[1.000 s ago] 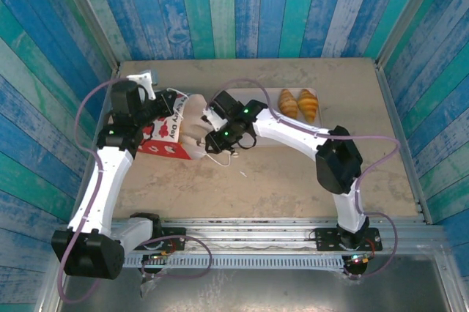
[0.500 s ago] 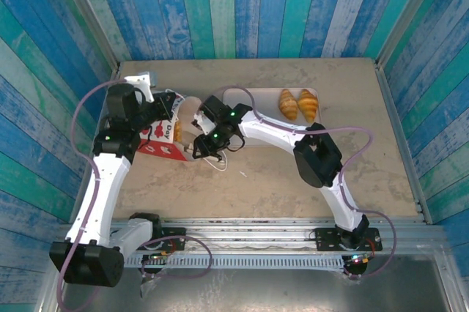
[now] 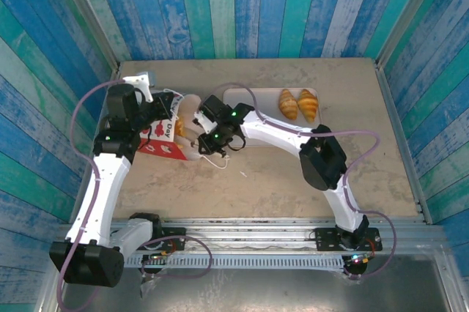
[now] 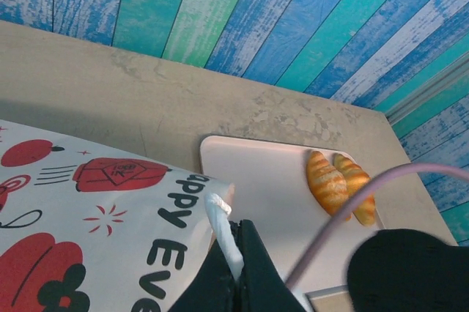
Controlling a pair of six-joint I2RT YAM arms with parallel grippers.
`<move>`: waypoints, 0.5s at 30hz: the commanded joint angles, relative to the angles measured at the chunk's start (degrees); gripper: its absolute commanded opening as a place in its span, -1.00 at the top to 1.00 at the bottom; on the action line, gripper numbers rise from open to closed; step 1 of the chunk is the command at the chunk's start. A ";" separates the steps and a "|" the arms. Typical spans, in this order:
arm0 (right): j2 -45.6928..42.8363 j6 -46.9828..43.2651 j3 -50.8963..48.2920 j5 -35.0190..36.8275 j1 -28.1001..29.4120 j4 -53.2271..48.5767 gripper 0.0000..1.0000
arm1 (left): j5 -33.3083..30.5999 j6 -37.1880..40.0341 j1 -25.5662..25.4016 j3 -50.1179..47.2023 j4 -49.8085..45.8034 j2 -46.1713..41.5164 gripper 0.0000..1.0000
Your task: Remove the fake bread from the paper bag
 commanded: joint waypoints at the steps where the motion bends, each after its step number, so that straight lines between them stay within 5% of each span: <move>1: -5.27 -3.47 -0.42 9.68 0.27 -4.78 0.29 | -1.70 0.87 -0.10 -0.19 0.90 -1.51 1.00; 8: -8.46 -11.15 -0.53 22.53 1.85 -11.43 0.27 | -0.47 -0.02 -0.10 -0.01 1.91 -0.56 1.00; 15: -6.88 -15.34 0.14 19.59 2.16 -13.73 0.13 | 4.32 -1.91 -0.09 -0.01 3.92 0.58 1.00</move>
